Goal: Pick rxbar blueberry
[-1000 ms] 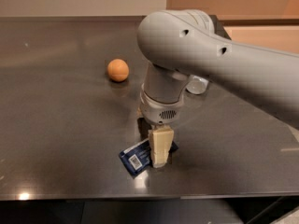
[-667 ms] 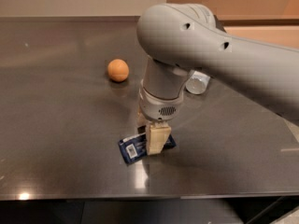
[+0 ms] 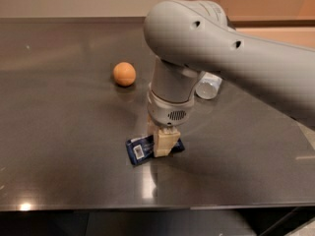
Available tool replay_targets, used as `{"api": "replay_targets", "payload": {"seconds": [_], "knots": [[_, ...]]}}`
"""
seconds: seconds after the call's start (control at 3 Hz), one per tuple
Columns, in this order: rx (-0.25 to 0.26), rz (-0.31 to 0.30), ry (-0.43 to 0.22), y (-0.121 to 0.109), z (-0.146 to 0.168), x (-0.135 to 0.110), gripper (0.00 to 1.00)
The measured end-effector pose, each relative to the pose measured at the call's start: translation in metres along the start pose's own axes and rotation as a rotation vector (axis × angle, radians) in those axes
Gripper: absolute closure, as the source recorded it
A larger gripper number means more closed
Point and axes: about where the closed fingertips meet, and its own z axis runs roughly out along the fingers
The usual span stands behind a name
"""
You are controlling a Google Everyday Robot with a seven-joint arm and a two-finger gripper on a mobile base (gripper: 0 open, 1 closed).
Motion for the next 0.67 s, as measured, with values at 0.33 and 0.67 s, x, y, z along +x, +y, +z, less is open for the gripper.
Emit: {"api": "replay_targets", "payload": {"seconds": [0.33, 0.67], "knots": [[0.008, 0.018, -0.028, -0.013, -0.023, 0.0, 1.0], [0.033, 0.055, -0.079, -0.036, -0.067, 0.007, 1.0]]}}
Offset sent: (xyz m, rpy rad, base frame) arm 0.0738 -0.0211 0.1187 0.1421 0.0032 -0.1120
